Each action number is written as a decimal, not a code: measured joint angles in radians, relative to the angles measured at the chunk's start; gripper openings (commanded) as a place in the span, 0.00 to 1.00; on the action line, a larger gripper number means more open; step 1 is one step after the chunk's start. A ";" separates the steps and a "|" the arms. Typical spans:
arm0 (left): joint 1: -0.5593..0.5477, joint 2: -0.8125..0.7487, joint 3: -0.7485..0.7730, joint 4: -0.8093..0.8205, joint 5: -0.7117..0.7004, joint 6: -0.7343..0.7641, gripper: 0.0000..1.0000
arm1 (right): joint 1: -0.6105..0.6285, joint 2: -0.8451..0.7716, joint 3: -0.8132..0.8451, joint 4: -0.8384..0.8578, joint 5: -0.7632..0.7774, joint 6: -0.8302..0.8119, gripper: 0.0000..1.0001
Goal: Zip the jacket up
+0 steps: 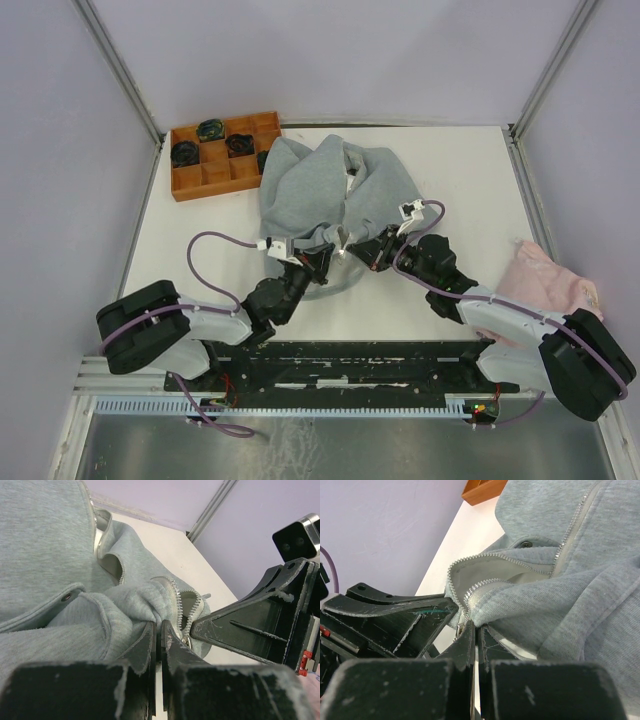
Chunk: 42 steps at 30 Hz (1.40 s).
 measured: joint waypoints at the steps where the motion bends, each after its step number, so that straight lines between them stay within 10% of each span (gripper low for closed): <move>1: -0.002 -0.003 -0.003 -0.001 0.003 0.000 0.03 | 0.000 0.000 0.000 -0.002 0.001 0.001 0.00; 37: -0.054 -0.281 -0.035 -0.477 0.107 -0.076 0.03 | 0.020 0.034 0.040 -0.141 -0.044 -0.054 0.00; 42: -0.044 -0.284 0.023 -0.611 0.109 -0.130 0.03 | 0.019 0.047 0.069 -0.200 -0.051 -0.120 0.13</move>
